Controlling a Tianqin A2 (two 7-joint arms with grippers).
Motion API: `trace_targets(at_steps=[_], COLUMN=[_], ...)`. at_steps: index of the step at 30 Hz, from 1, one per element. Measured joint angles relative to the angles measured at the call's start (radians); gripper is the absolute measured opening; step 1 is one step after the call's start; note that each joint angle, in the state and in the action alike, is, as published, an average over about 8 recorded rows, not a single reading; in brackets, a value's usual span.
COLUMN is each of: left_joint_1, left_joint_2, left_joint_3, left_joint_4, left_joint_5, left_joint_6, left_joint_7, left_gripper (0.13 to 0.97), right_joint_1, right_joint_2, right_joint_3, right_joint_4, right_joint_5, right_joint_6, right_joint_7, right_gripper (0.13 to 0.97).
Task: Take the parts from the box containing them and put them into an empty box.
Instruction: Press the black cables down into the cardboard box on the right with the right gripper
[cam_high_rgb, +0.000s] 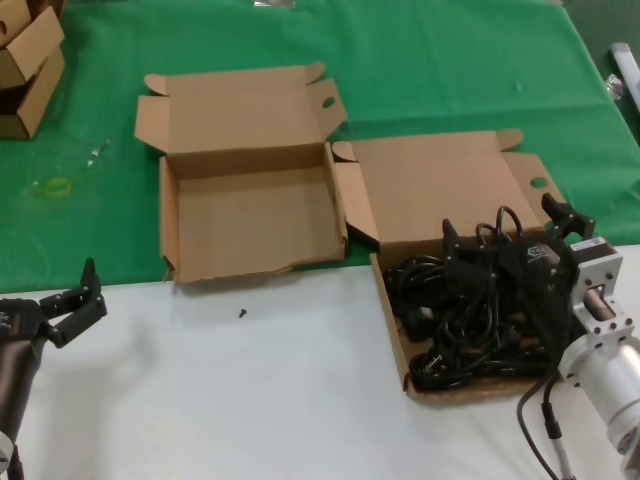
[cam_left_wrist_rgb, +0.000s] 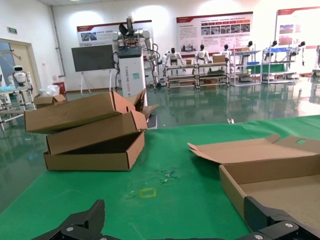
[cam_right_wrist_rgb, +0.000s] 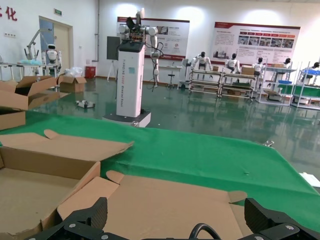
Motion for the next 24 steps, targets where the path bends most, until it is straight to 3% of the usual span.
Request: trace_targets(at_steps=[24], left_joint_1=[0.0], left_joint_2=[0.0], left_joint_3=[0.0], left_joint_4=[0.0], left_joint_5=[0.0], left_joint_6=[0.0], left_joint_7=[0.0], left_gripper=[0.966], right_joint_1=[0.0], right_joint_2=[0.0], right_joint_3=[0.0], right_joint_4=[0.0], right_joint_5=[0.0], right_joint_6=[0.0], right_joint_7=[0.0], right_gripper=[0.966])
